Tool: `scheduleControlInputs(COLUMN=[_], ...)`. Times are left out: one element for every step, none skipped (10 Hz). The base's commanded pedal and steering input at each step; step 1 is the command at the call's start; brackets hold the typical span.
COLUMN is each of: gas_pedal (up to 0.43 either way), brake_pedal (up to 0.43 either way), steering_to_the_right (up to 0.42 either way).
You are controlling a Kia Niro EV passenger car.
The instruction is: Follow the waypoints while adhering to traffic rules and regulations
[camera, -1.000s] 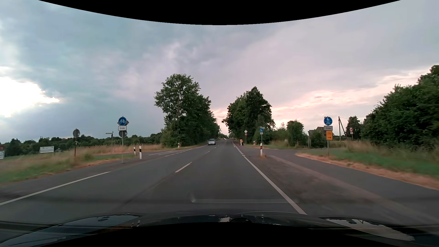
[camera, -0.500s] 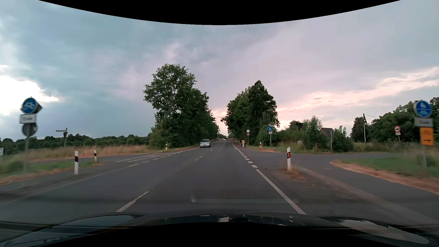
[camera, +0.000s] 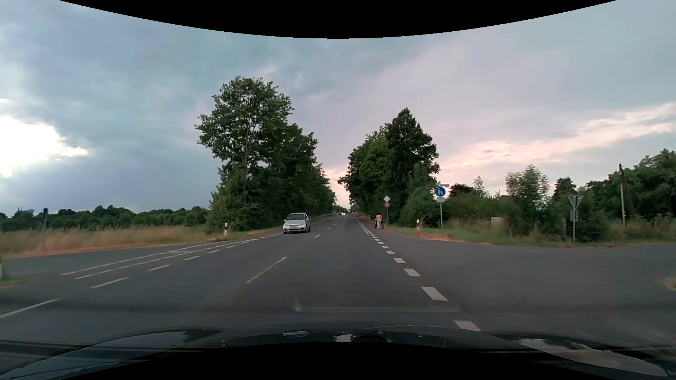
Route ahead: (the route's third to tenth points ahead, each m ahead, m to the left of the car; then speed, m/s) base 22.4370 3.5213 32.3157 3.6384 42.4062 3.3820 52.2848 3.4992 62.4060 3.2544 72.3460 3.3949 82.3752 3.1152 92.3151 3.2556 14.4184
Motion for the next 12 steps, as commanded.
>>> scheduleControlInputs(gas_pedal=[0.177,0.177,0.177,0.177,0.177,0.177,0.189,0.189,0.189,0.220,0.240,0.248], brake_pedal=[0.000,0.000,0.000,0.000,0.000,0.000,0.000,0.000,0.000,0.000,0.000,0.000], steering_to_the_right=[-0.011,-0.010,-0.010,-0.010,-0.009,-0.009,-0.009,-0.008,-0.004,-0.001,0.000,0.000])
